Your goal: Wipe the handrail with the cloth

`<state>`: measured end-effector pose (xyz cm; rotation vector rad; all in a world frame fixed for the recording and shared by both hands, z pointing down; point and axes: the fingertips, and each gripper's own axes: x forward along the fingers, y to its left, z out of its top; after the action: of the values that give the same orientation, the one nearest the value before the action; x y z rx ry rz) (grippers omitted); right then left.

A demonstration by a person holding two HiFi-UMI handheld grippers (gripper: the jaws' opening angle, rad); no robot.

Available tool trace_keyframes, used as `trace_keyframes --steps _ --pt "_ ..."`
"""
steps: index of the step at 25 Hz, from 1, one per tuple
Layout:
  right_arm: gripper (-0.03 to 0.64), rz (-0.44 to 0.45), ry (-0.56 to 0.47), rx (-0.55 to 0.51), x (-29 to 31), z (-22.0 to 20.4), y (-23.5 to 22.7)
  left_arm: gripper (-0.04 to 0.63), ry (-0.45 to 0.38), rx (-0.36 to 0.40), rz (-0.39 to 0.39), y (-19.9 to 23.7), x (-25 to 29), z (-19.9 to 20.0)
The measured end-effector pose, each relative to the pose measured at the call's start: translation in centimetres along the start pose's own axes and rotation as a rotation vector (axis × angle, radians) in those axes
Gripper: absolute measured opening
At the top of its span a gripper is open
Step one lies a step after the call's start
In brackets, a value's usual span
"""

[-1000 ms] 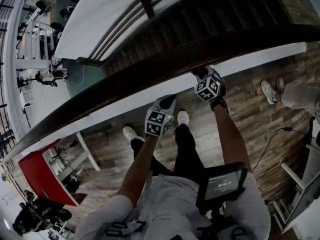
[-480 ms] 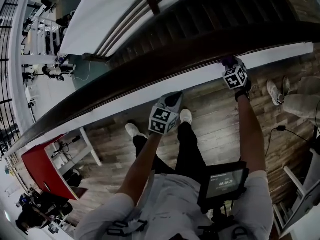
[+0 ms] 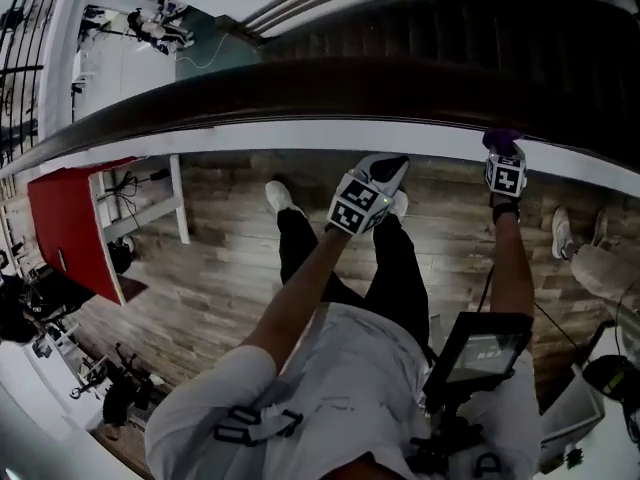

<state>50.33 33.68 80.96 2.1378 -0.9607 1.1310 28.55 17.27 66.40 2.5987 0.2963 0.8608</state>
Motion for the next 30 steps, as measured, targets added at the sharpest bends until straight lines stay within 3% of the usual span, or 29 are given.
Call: trace_keyframes --steps 7,10,15,19,23,30 --pt "0.094 0.302 -0.057 -0.189 2.2 4.3 27.4 0.002 -0.111 -0.175 0.274 12.4 -13.2 -3.3" --pt "0.094 0.438 -0.059 -0.221 1.5 5.0 41.6 0.002 -0.136 -0.227 0.363 18.4 -20.5 -6.3" --pt "0.094 0.660 -0.098 -0.374 0.8 8.0 62.8 0.002 -0.194 -0.374 0.582 27.6 -33.6 -12.4" --pt "0.094 0.733 -0.128 -0.459 1.7 11.2 75.4 0.002 -0.204 -0.427 0.699 34.1 -43.2 -16.6" --pt "0.094 0.772 -0.156 -0.545 2.8 14.5 85.1 0.001 -0.217 -0.465 0.774 38.8 -49.9 -20.6" --pt "0.094 0.760 -0.282 -0.734 5.1 18.5 98.0 0.000 -0.268 -0.496 0.788 45.0 -54.9 -24.3"
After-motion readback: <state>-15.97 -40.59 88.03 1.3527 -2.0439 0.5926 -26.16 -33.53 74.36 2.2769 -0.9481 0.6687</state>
